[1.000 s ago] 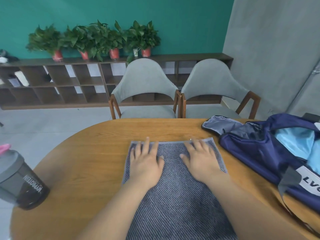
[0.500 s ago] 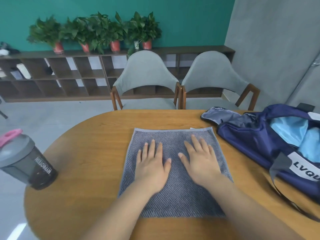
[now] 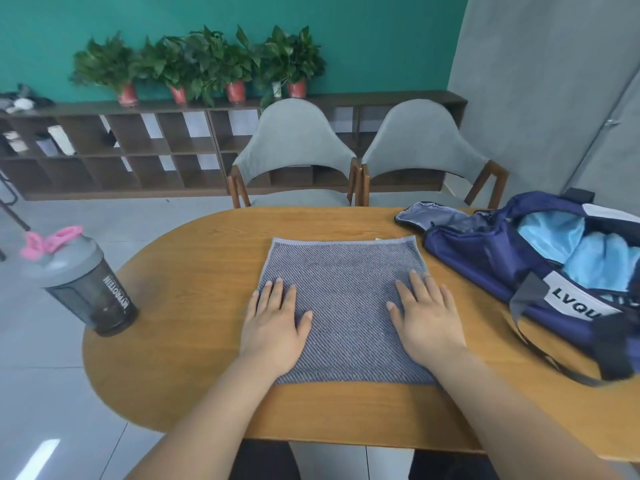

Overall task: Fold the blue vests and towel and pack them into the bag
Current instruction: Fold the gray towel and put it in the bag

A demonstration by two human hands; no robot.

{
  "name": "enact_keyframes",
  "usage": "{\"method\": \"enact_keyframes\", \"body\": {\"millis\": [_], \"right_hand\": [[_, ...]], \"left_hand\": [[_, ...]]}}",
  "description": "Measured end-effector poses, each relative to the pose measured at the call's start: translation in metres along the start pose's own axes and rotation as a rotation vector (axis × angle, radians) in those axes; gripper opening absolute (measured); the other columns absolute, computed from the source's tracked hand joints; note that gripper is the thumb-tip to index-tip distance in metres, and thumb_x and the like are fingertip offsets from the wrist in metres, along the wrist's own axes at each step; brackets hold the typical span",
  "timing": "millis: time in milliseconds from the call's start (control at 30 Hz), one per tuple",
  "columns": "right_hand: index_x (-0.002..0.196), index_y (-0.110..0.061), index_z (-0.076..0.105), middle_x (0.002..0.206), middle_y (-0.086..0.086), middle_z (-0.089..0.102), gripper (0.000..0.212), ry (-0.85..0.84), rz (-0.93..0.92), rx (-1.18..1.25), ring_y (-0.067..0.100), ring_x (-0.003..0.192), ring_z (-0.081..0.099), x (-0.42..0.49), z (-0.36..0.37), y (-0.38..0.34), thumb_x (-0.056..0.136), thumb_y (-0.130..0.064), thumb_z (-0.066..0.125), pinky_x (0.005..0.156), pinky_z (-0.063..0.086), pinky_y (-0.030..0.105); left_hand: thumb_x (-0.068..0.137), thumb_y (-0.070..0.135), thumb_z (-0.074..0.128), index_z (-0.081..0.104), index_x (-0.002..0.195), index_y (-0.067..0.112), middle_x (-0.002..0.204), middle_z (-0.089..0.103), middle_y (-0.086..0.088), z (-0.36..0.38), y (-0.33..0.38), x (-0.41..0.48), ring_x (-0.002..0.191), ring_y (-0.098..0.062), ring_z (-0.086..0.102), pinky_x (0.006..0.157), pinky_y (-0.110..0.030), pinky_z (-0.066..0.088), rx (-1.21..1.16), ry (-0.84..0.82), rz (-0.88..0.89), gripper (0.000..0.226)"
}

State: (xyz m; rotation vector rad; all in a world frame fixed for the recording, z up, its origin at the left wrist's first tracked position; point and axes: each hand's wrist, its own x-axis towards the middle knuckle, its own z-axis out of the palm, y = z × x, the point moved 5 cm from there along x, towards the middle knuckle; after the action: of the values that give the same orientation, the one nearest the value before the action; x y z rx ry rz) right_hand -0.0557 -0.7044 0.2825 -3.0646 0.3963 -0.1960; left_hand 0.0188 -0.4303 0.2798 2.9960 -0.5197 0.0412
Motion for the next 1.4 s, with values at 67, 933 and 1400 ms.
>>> {"method": "enact_keyframes", "body": {"millis": [67,933,1400], "right_hand": [[0.155,-0.022,0.046,0.169,0.004,0.031,0.070,0.069,-0.100,0.025,0.029,0.158,0.022,-0.009,-0.008,-0.021,0.102,-0.059,0.019,0.127,0.020,0.051],[0.100,-0.036,0.078,0.103,-0.019,0.060,0.037,0.265,-0.566,0.408,0.010,0.096,0.060,-0.080,-0.021,0.002,0.085,-0.070,0.074,0.082,0.052,0.034],[0.088,-0.032,0.072,0.095,-0.020,0.062,0.041,0.311,-0.418,0.407,0.007,0.093,0.060,-0.078,-0.022,0.011,0.087,-0.073,0.068,0.079,0.052,0.028]], "left_hand": [[0.100,0.068,0.002,0.015,0.168,0.026,0.177,0.004,-0.002,-0.006,0.013,-0.008,0.162,-0.021,0.000,0.131,-0.043,-0.002,-0.047,0.011,0.015,0.081],[0.088,0.078,0.065,0.071,0.129,0.034,0.131,0.059,0.024,-0.017,-0.013,-0.077,0.123,-0.003,0.054,0.107,-0.037,0.048,-0.298,0.214,0.537,0.060],[0.093,0.025,0.079,0.079,0.112,0.026,0.106,0.073,0.023,-0.023,-0.043,-0.068,0.100,0.002,0.069,0.090,-0.027,0.056,-0.646,0.314,0.234,0.019]]}}
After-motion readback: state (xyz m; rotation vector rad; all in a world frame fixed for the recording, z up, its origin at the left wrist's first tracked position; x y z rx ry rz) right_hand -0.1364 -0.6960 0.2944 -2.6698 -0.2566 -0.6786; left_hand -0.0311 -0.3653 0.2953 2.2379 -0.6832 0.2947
